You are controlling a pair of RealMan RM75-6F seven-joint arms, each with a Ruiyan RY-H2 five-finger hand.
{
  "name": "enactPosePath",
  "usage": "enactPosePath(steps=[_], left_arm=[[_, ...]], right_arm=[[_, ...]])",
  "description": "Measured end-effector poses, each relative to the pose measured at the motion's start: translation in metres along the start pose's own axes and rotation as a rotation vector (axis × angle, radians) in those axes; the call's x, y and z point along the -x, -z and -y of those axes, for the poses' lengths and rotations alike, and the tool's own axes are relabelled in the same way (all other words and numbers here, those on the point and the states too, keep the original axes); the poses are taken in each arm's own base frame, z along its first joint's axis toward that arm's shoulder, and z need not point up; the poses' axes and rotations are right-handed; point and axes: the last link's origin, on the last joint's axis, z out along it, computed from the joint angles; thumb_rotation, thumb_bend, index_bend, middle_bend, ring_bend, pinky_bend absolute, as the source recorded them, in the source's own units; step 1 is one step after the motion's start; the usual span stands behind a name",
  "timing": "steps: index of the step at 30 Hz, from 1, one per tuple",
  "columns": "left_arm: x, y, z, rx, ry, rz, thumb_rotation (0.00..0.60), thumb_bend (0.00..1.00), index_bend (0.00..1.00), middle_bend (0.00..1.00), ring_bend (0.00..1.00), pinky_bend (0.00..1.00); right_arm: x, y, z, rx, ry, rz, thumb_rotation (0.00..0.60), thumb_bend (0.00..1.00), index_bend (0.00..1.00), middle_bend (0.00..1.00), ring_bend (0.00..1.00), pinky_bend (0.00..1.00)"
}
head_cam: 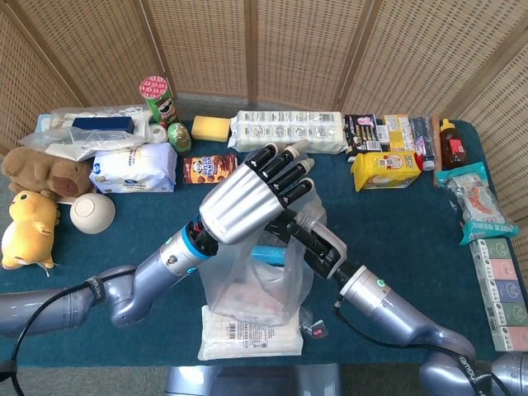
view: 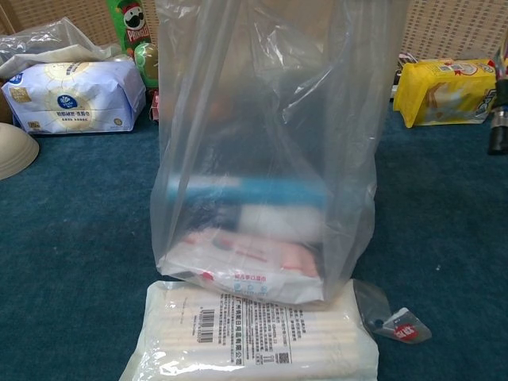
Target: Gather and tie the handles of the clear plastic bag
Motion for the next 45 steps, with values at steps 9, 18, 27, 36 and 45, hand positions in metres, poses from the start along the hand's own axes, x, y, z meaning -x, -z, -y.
enactPosePath(steps=[9, 18, 27, 36, 45], left_arm=[[0.003, -0.008, -0.005, 0.018, -0.012, 0.007, 0.6, 0.11, 0.4, 0.34, 0.18, 0.32], [0.009, -0.012, -0.009, 0.028, -0.027, 0.021, 0.6, 0.11, 0.4, 0.34, 0.18, 0.32], [0.011, -0.015, -0.008, 0.02, -0.041, 0.024, 0.6, 0.11, 0.39, 0.34, 0.17, 0.32], [0.013, -0.014, -0.006, 0.009, -0.045, 0.021, 0.6, 0.11, 0.37, 0.33, 0.17, 0.32], [0.016, -0.012, -0.007, 0.006, -0.049, 0.025, 0.6, 0.11, 0.35, 0.33, 0.17, 0.32]], right_arm=[[0.003, 0.001, 0.003, -0.009, -0.004, 0.008, 0.25, 0.08, 0.31, 0.3, 0.2, 0.09], [0.004, 0.002, 0.004, -0.011, -0.013, 0.012, 0.254, 0.08, 0.31, 0.3, 0.21, 0.1], [0.006, 0.002, 0.003, -0.002, -0.03, 0.021, 0.254, 0.08, 0.31, 0.34, 0.25, 0.16], [0.009, 0.001, 0.0, 0.011, -0.046, 0.031, 0.253, 0.09, 0.32, 0.36, 0.27, 0.2], [0.013, 0.0, -0.002, 0.013, -0.077, 0.041, 0.256, 0.09, 0.34, 0.37, 0.28, 0.22]])
